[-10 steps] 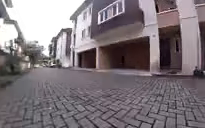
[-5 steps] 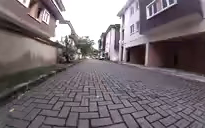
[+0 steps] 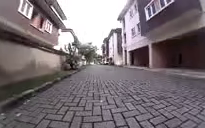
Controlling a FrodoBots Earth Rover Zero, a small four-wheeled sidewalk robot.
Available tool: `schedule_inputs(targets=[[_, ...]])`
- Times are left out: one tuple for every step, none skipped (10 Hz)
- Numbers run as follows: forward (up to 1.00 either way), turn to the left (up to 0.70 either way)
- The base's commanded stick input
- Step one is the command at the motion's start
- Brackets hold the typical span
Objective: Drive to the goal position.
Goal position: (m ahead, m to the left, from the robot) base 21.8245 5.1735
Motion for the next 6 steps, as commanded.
schedule_inputs(targets=[[0.5,0.04],[0.5,0.04],[0.5,0.04],[0.5,0.04],[0.5,0.04],[0.5,0.04]])
